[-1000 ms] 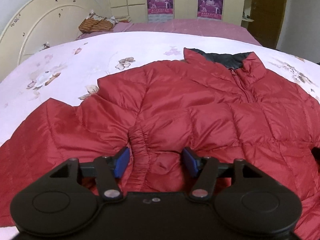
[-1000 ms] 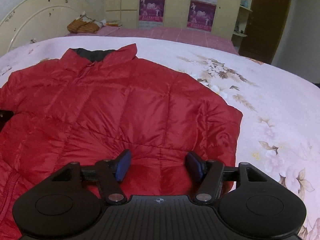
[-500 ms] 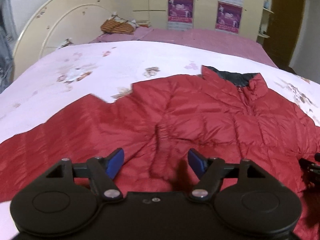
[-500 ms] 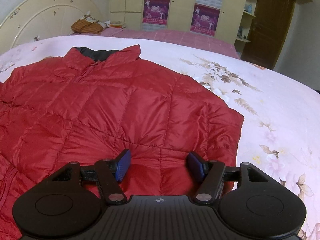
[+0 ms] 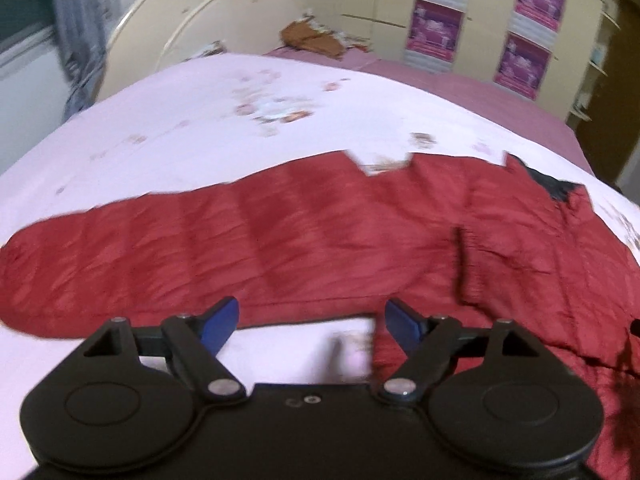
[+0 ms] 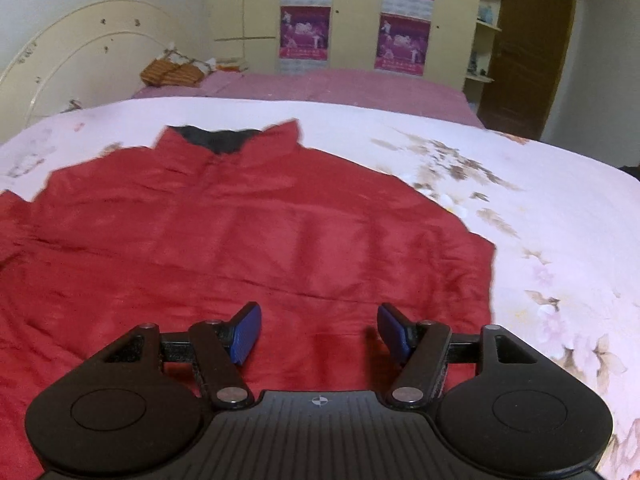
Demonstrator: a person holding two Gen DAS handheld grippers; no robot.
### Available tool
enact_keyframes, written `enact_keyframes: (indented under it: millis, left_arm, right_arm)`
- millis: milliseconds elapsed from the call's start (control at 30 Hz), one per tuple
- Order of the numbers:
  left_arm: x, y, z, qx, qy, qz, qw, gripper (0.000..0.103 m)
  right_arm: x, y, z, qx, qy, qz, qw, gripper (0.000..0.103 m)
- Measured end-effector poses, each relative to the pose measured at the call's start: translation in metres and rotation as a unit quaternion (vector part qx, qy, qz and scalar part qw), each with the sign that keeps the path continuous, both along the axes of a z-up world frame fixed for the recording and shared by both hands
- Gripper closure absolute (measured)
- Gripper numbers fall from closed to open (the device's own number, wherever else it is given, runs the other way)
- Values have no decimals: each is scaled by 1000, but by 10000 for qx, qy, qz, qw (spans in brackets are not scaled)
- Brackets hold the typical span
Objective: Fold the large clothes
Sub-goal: 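Grasp the other sleeve cuff with the left gripper and lift it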
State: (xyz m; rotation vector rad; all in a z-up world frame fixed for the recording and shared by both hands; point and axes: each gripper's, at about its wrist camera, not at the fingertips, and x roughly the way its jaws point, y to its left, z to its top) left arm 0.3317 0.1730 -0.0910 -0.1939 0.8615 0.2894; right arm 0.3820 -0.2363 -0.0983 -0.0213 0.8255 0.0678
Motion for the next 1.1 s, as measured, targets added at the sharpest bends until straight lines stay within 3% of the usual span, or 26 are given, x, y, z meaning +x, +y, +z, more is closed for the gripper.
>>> enact_keyframes:
  millis: [267, 300, 333, 367, 633, 800, 900, 1000, 1067, 1100]
  left_arm:
    - [-44, 87, -7, -464, 80, 734, 9962, 23]
    - [-51, 98, -8, -540, 80, 851, 9949, 23]
    - [-55, 106, -8, -608, 78, 944, 9936, 23]
    - [-62, 116, -9, -682, 65, 1039, 9922, 23]
    - [-105, 176, -16, -997, -163, 1872, 9771, 33]
    - [-105, 214, -34, -1323, -413, 2407, 9606, 41]
    - [-98, 225, -38, -1434, -716, 2439, 9565, 44]
    - [-90, 231, -41, -1419, -848, 2519, 9535, 64]
    - [-89, 236, -42, -1504, -925, 2531, 9512, 85]
    - [-87, 237, -42, -1539, -925, 2482, 9519, 88]
  right_arm:
    - [5, 76, 15, 398, -32, 324, 9987, 38]
    - [7, 85, 15, 413, -35, 357, 9985, 31]
    - [9, 96, 14, 428, -45, 391, 9983, 12]
    - [10, 105, 14, 436, -89, 421, 9981, 7]
    - [19, 160, 10, 290, -252, 722, 9967, 7]
    - [24, 176, 4, 199, -220, 782, 9965, 7]
    - [27, 180, 0, 127, -181, 736, 9970, 7]
    - [32, 179, -2, 92, -173, 650, 9977, 7]
    - [35, 180, -4, 62, -179, 591, 9981, 7]
    - [37, 181, -6, 44, -155, 573, 9982, 7]
